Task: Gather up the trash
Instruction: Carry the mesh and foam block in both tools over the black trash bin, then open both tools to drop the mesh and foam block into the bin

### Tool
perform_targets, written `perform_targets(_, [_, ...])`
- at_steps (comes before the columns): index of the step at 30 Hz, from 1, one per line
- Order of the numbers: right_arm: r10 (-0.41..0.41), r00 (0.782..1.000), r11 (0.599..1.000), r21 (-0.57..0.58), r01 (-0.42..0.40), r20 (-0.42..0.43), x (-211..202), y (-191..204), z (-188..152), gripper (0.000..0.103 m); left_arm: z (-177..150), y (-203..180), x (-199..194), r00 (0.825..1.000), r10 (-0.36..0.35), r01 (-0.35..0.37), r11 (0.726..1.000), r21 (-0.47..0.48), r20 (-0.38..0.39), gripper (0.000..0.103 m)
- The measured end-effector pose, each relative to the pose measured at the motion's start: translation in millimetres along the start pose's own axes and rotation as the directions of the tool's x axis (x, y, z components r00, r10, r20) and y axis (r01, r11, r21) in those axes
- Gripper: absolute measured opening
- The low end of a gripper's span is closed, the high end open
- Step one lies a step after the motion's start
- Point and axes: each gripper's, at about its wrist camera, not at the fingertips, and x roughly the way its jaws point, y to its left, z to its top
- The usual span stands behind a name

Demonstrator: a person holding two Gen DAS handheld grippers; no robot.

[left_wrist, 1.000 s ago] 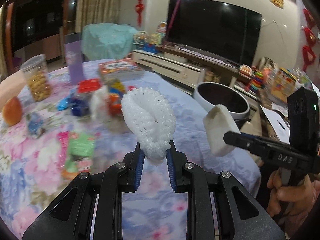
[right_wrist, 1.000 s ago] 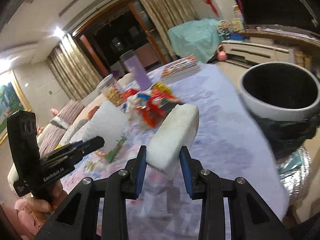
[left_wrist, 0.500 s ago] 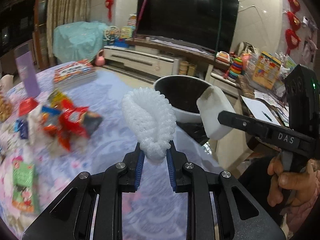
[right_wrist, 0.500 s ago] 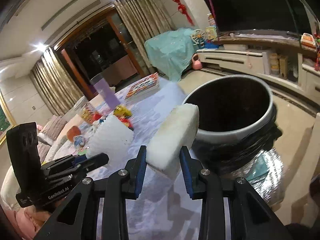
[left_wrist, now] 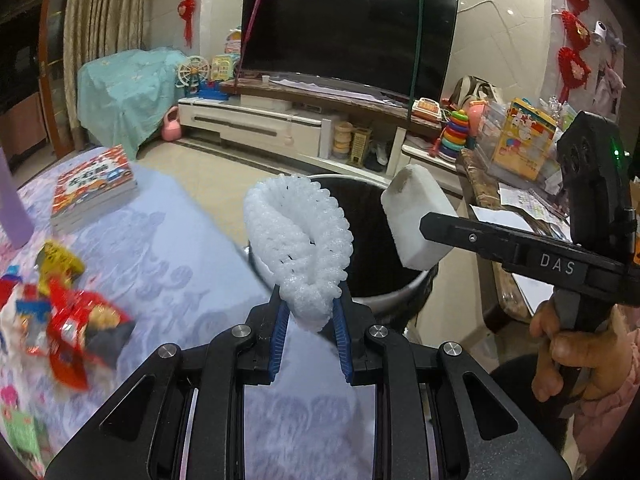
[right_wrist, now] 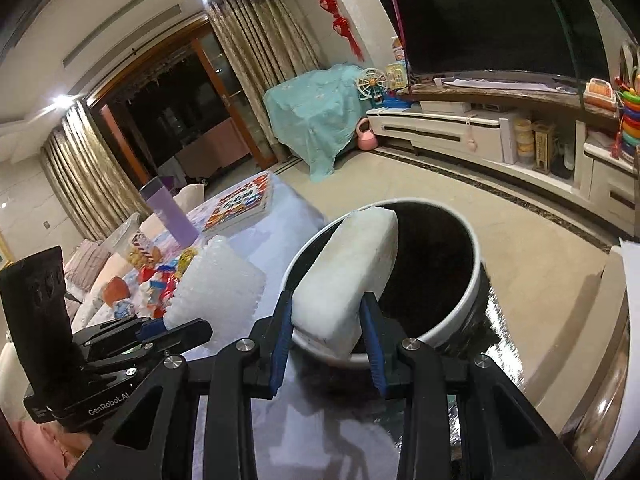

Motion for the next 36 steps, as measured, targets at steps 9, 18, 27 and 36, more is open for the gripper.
perform_targets(9, [-0.019, 0.999, 1.0, -0.014, 0.019, -0.048, 19.6, -21.3, 17.8, 0.034, 22.8, -0.8, 38.1, 0.999, -0.028, 0.028, 0.999, -0.018, -0.045, 0.021])
perform_targets(18, [-0.035, 0.995, 0.999, 0.009, 0.036, -0.093, 32.6, -40.1, 24.5, 0.039, 26.7, -0.1, 65.7, 0.994, -0.037, 0.035, 0.999, -0.025, -0.106, 0.035])
perform_targets(27, [-0.06, 0.995, 0.997, 0.049, 0.064, -0.081, 28.3, -49.5, 25.3, 0.062, 13.2, 2.7, 61.5, 0.993, 0.013, -0.015, 1.0, -0.018, -0.12, 0.066])
perform_targets(36, [-0.062, 0.995, 0.996, 0.061, 0.067, -0.084, 14.1, -21.7, 15.0, 0.088, -25.1, 26.9, 9.5, 0.994, 0.072, -0.079, 0.993, -0.087, -0.084, 0.073])
